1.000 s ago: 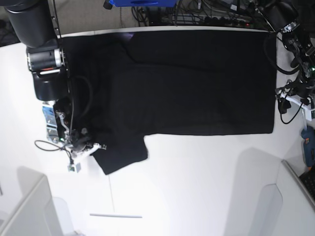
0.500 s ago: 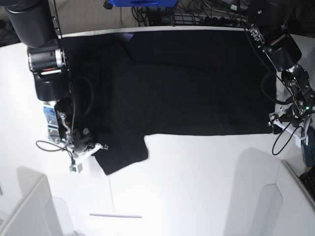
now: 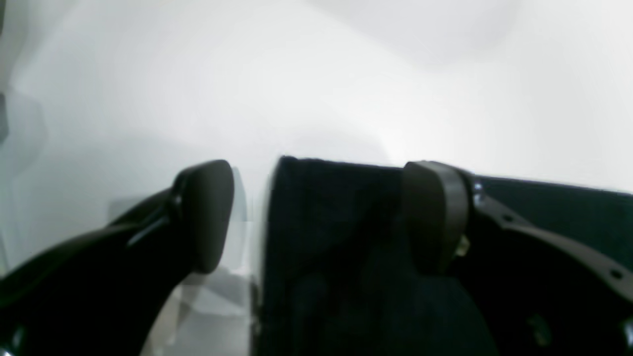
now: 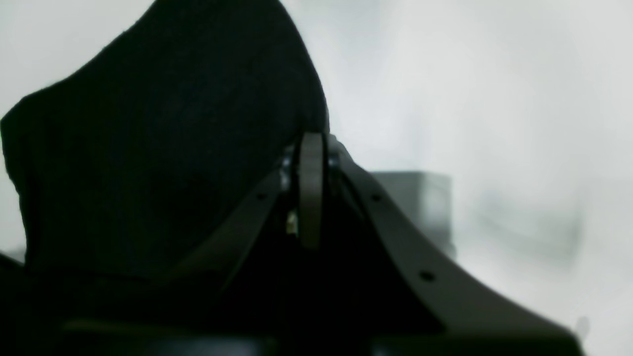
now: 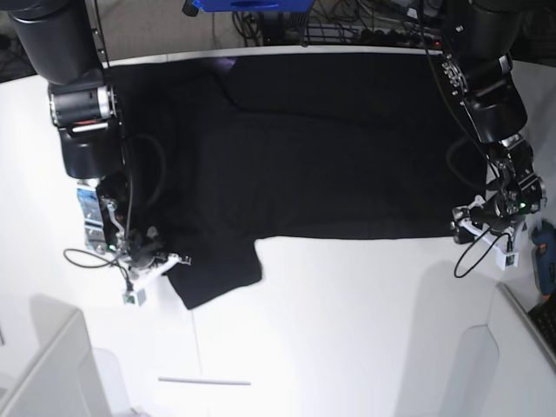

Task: Fold the T-shirt properly
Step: 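Grasp the sleeve with right gripper and hem corner with left gripper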

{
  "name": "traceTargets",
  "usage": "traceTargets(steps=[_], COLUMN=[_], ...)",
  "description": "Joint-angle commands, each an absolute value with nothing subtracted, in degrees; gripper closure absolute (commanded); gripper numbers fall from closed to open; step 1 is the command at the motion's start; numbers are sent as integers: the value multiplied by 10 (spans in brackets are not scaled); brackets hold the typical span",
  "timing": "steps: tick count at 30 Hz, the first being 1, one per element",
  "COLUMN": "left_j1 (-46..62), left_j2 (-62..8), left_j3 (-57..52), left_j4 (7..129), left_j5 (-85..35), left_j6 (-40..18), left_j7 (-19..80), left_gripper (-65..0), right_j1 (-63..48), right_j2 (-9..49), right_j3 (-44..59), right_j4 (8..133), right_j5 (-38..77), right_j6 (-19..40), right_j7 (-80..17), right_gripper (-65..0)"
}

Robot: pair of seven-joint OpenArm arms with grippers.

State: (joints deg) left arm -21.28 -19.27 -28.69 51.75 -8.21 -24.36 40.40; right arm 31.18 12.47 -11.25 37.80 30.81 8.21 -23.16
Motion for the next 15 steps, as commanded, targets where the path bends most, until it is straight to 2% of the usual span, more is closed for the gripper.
traceTargets(steps=[1,4,5,6,9,10,15], left_j1=[-222,-222,-222,-222,-222,-222,-218], left_j2=[-202,-202,-202,-202,-202,-201,-202], left_j3=[-288,-286,-285,-284,-287,-287,-284], left_j4=[521,516,516,516,515,515,516], left_j5=[-85,-85,-85,-85,-83,-83,-85], left_j6=[-244,-244,-244,-244,-244,-243,-244], left_j7=[402,402,402,401,401,401,401], left_gripper=[-508,-490,-446,-382,-76,0,0], right_j1=[322,322,322,322,322,321,313], right_j2=[128,129,129,129,129,129,130], right_j3=[-112,-112,-112,-112,-112,-112,-112], right_j4=[381,381,381,381,381,381,403], right_j5=[304,304,304,304,304,304,305], right_j6=[84,84,84,84,84,84,84], right_j7=[-244,-244,-244,-244,-244,-244,-235], right_gripper=[0,0,0,0,0,0,0])
